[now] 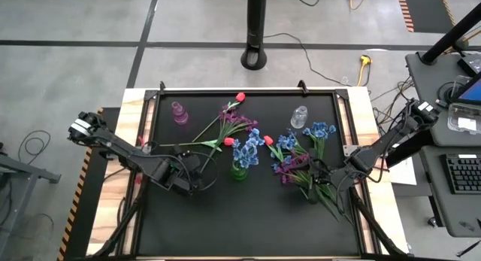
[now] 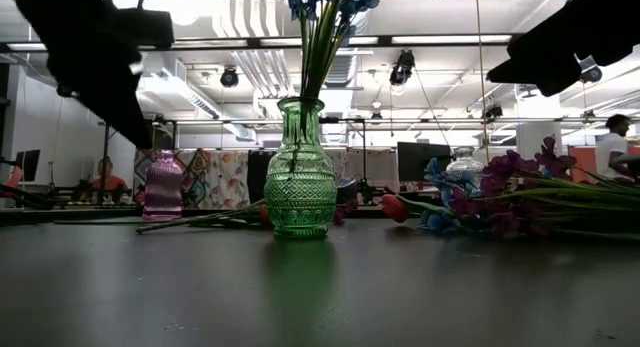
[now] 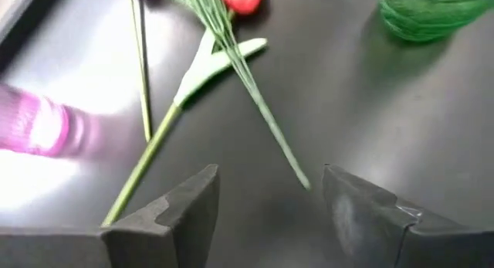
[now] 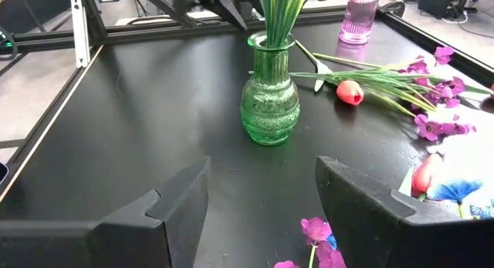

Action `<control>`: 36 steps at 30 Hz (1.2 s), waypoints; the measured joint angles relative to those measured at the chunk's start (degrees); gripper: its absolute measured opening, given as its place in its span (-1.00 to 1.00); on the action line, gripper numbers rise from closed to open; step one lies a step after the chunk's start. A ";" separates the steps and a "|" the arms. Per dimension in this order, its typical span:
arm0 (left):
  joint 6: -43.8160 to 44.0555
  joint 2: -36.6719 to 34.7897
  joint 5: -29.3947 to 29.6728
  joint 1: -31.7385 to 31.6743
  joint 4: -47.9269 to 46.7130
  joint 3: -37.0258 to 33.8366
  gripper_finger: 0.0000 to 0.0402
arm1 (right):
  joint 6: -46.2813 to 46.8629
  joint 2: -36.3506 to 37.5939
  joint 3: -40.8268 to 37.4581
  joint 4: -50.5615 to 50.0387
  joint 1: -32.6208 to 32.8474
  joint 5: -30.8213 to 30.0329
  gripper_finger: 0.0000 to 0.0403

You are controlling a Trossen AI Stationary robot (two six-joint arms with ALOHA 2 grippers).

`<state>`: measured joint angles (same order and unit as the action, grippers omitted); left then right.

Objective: Sort flowers into vase by color
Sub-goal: Put the top left purple flower into the purple crystal vase

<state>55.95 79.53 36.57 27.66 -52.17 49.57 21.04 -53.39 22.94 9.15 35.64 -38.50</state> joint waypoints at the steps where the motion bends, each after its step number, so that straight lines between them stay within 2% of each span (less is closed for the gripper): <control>1: -1.43 0.00 1.42 -0.07 1.92 -1.31 0.03 | 0.00 0.00 0.00 0.02 0.00 0.00 0.12; 3: -3.97 0.00 3.29 -0.68 4.37 -3.66 0.01 | 0.00 -0.04 0.00 0.03 0.00 -0.02 0.12; 7: -9.66 -0.14 3.44 -3.82 7.94 -7.13 -0.01 | 0.00 -0.04 -0.02 0.04 -0.02 -0.02 0.12; 10: -18.33 -0.54 2.88 -7.91 13.55 -9.46 -0.03 | 0.03 -0.04 -0.02 0.06 -0.02 -0.02 0.12; 12: -27.03 -0.84 -0.53 -12.09 19.98 -11.42 -0.06 | 0.85 -0.03 -0.02 0.06 -0.02 -0.02 0.12; 15: -39.03 -0.96 -9.31 -20.22 29.51 -15.13 -0.12 | 1.91 -0.02 -0.02 0.09 -0.02 -0.04 0.12; 18: -45.97 -1.01 -16.36 -28.25 37.54 -18.20 -0.18 | 2.21 0.00 -0.02 0.11 -0.02 -0.04 0.12; 22: -46.82 -1.05 -20.11 -35.37 40.77 -19.05 -0.22 | 2.51 0.02 0.05 0.11 -0.02 -0.04 0.12; 25: -45.66 -1.16 -23.11 -37.08 40.23 -17.90 -0.22 | 2.54 0.02 0.09 0.12 -0.02 -0.04 0.12; 30: -38.05 -1.03 -27.10 -36.08 41.26 -15.58 -0.08 | 2.51 0.11 0.11 0.09 -0.02 -0.04 0.12; 34: -37.07 -0.90 -26.63 -33.40 41.18 -15.86 0.12 | 2.43 0.11 0.13 0.09 -0.02 -0.04 0.12; 36: -35.69 -0.90 -24.03 -32.37 41.09 -16.46 0.22 | 2.43 0.11 0.13 0.09 -0.02 -0.04 0.12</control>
<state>20.26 78.63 12.54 -4.71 -11.09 33.11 23.46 -53.28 23.07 9.23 35.62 -38.54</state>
